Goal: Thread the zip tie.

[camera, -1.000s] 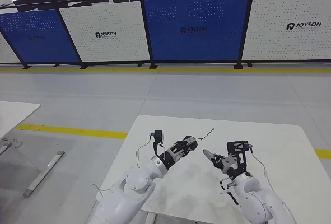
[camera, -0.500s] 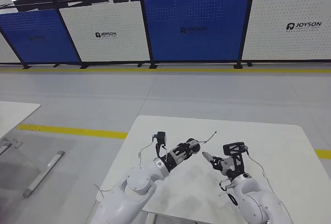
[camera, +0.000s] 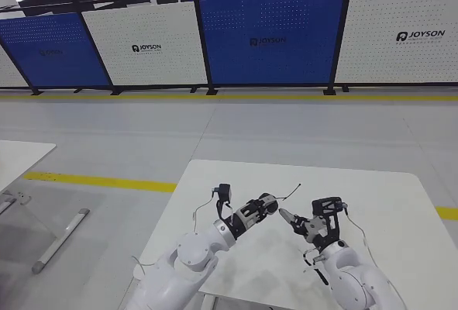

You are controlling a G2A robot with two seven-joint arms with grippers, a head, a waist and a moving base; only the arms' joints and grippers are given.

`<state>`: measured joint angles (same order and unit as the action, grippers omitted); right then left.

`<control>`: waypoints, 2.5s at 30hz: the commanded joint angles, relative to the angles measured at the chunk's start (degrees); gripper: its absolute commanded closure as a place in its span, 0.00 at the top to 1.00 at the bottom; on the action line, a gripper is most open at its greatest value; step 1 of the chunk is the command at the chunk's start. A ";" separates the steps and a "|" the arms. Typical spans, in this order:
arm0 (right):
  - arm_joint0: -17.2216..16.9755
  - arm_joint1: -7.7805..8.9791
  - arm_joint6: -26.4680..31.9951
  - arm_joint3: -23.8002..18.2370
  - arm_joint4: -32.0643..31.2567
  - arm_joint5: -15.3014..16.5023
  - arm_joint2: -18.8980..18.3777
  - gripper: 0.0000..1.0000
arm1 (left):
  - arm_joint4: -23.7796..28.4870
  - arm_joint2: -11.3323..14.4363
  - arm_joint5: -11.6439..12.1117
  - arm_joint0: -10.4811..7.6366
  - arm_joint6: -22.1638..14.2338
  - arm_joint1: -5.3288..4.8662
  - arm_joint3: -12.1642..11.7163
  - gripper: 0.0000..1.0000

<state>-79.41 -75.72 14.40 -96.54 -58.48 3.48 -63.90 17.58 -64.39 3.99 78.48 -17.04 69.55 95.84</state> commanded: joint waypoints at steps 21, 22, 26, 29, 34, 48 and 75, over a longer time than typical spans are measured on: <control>0.31 -0.12 1.20 -0.76 1.84 2.71 0.94 0.31 | -1.22 1.35 -0.43 -0.43 -0.01 0.14 -1.03 0.00; 0.26 -0.12 1.19 -0.88 1.83 2.74 0.95 0.31 | -1.31 1.42 -0.42 -0.41 -0.01 0.15 -1.03 0.00; 0.26 -0.10 1.27 -1.02 1.93 2.89 0.90 0.28 | -2.06 1.70 -0.38 -0.40 -0.08 0.14 -0.94 0.00; 0.36 -0.10 1.37 -1.02 2.04 2.98 0.90 0.27 | -2.43 1.89 -0.42 -0.39 -0.04 0.15 -0.85 0.00; 0.49 -0.12 1.37 -0.90 2.20 3.09 0.91 0.24 | -2.73 2.02 -0.46 -0.43 0.02 0.15 -0.84 0.00; 0.82 -0.05 1.30 0.01 2.54 4.03 0.65 0.00 | -3.59 2.51 -0.34 -0.65 1.20 0.28 -0.86 0.00; 1.90 -0.08 3.05 2.43 3.57 5.34 1.43 0.00 | -3.18 2.74 1.77 -0.63 1.26 0.45 -0.29 0.00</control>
<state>-77.51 -75.80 17.41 -94.13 -54.87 8.84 -62.52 14.40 -61.59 5.69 77.83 -15.76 70.02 95.52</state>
